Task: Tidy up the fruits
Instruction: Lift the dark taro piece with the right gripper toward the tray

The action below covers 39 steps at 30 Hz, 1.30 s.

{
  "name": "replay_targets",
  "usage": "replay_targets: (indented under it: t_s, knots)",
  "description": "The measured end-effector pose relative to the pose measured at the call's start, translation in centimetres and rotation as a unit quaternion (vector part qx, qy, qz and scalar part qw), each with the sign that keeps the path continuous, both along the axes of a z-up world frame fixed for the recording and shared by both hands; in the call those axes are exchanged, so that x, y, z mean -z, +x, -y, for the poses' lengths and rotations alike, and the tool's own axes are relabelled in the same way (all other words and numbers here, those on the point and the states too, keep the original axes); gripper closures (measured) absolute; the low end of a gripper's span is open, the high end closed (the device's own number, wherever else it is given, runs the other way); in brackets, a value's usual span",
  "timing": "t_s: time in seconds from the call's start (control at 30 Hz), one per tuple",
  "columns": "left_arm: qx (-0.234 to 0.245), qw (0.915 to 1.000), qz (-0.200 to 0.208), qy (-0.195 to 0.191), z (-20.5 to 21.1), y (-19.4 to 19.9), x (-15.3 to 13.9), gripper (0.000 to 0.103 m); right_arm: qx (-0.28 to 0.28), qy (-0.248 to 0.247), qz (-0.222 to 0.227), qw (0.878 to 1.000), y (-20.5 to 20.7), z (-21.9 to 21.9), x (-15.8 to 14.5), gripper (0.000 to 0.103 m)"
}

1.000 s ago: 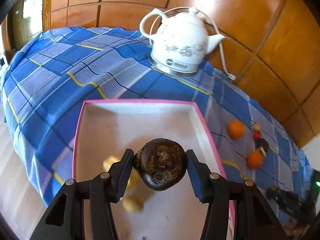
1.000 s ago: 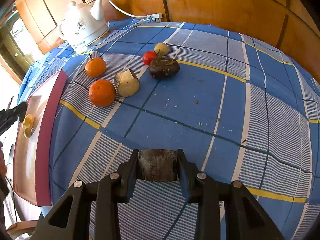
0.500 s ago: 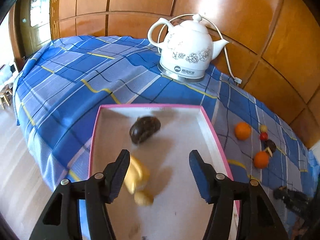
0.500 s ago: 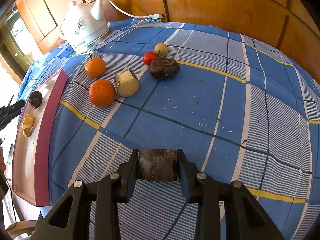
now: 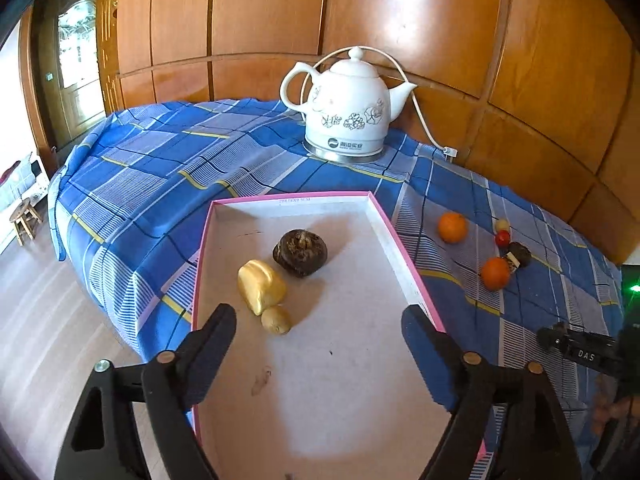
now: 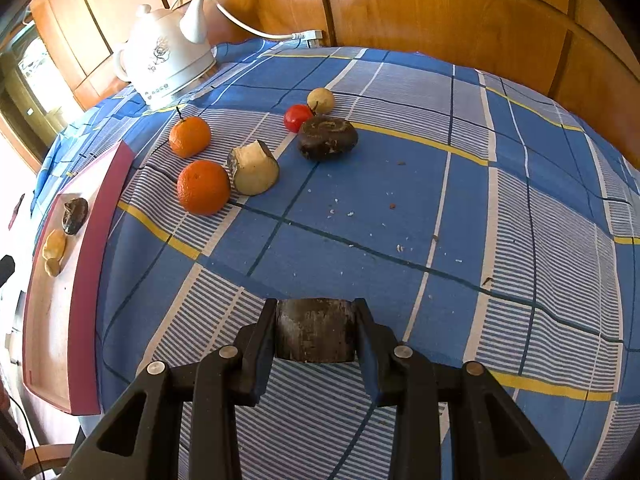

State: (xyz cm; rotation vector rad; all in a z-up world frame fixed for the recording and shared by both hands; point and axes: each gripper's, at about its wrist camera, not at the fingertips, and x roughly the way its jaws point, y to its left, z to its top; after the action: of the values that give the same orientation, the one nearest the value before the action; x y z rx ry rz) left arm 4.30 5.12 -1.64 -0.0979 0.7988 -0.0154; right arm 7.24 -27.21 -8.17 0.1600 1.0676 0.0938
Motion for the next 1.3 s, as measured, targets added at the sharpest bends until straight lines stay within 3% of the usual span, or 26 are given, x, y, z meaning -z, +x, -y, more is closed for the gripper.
replay_targets:
  t_s: [0.53,0.87,1.03,1.3]
  knots:
    - [-0.011,0.9997,-0.018,-0.015,-0.6,-1.4,0.9,0.014,-0.035,0.003,0.018,0.999,-0.9,-2.4,-1.4,0.067]
    - [-0.004,0.9993,-0.02,-0.031,-0.7,-1.7,0.9,0.014,0.008,0.06,0.03,0.998,-1.7,0.7,-2.4,0.067]
    - [-0.002,0.9992,-0.02,-0.034,-0.6,-1.7,0.9,0.014,0.016,0.061,0.034,0.997,-2.1,1.4,-2.9,0.067]
    - [-0.016,0.9992,-0.018,-0.032,-1.6,-1.6,0.9,0.014,-0.071,0.054,0.016,0.996,-2.4,-2.9,-2.6,0.067]
